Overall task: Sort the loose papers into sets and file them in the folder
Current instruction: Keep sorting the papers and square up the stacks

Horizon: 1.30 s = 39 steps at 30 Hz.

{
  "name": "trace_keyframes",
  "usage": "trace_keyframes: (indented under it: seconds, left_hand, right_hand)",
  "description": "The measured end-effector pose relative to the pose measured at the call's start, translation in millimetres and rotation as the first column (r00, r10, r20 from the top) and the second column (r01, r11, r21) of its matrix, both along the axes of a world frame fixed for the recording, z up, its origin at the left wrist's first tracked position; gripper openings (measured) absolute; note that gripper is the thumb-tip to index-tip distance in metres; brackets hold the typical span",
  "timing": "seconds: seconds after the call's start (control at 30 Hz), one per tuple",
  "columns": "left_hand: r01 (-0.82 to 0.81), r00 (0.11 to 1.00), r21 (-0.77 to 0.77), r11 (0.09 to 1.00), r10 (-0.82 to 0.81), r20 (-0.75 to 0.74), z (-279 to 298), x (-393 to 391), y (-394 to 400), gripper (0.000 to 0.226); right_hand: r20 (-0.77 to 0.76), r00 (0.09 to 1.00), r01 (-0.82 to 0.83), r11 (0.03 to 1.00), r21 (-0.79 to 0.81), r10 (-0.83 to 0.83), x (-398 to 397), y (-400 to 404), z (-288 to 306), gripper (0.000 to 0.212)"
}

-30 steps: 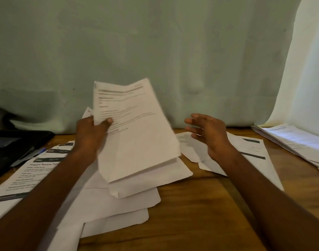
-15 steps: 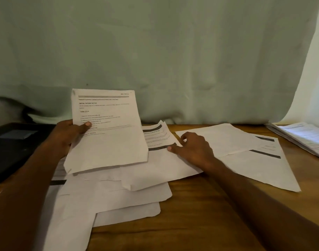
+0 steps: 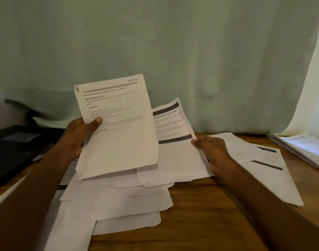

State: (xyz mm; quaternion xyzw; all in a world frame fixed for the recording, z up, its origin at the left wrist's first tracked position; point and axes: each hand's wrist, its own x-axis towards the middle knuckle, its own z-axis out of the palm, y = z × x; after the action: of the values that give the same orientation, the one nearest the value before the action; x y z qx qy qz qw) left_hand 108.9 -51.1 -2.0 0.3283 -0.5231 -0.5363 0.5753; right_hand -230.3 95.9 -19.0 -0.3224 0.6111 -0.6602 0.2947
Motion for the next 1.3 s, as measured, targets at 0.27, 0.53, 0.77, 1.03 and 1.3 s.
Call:
trace_keyframes:
  seconds: [0.27, 0.53, 0.77, 1.03, 1.3]
  left_hand:
    - [0.072, 0.997, 0.013, 0.997, -0.071, -0.018, -4, -52, 13, 0.036]
    - [0.166, 0.979, 0.098, 0.981, -0.153, -0.134, -3, -32, 8, 0.04]
    - [0.318, 0.942, 0.199, 0.927, -0.284, -0.181, 0, -33, 17, 0.036]
    - [0.195, 0.972, 0.146, 0.97, -0.211, 0.104, 0, -35, 21, 0.052]
    - [-0.284, 0.959, 0.176, 0.943, 0.277, 0.062, -18, 6, -7, 0.039]
  right_hand:
    - [0.176, 0.964, -0.166, 0.968, -0.186, 0.199, 27, -2, 3, 0.024]
    - [0.413, 0.765, -0.338, 0.853, -0.398, 0.495, 28, -2, 6, 0.044]
    - [0.39, 0.755, -0.382, 0.837, -0.393, 0.528, 29, 2, 9, 0.046]
    - [-0.096, 0.922, -0.387, 0.907, -0.164, 0.376, 39, 5, 5, 0.02]
    - [-0.811, 0.581, 0.266, 0.926, 0.269, 0.069, -14, -7, -16, 0.02]
